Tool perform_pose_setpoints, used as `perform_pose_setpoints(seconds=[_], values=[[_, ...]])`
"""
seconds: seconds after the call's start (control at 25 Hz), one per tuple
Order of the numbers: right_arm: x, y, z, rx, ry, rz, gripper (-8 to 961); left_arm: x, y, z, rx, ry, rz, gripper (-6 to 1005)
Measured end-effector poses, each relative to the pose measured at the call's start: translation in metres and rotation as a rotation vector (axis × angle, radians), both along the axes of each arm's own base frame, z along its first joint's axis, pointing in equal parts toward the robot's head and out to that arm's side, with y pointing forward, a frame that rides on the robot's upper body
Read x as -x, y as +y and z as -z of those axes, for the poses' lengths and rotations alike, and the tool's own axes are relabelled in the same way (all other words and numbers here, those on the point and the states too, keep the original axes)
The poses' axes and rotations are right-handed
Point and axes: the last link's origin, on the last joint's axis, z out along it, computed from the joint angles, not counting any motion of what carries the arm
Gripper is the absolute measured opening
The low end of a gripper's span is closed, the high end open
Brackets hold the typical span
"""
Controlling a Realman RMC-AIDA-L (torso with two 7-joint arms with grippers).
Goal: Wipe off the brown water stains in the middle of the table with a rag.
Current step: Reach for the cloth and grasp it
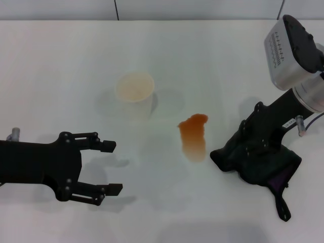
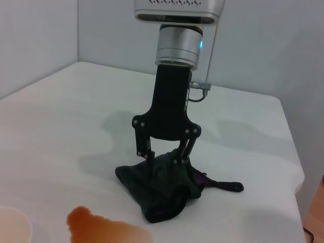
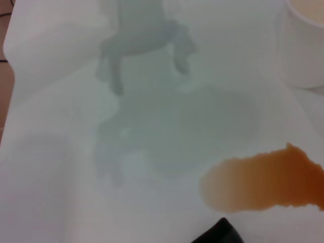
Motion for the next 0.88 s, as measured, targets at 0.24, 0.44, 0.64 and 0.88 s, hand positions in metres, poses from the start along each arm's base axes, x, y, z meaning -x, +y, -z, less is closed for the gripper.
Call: perform_pose_setpoints(seconds=[0.24,0.44,0.64,0.88], values=[[-0.005,-0.002,0.007,0.011,-0.040,-0.013,323,0.000,0.001,0.000,-0.004,0.002,-0.001,888],[-0.008,0.000,0.012,-0.001,-0.061,-0.019,457,0.000,0.001,0.000,-0.007,0.003,-0.002,888],[-0.007,0.001,0.011,-0.008,-0.050,-0.024,367,0.000,0.001,0.000,-0.008,0.003,-0.001,887],[-0.008,0.001,0.013,-0.003,-0.058,-0.023,221,-0.001,0.003,-0.001,-0.015,0.002,0.006,887]])
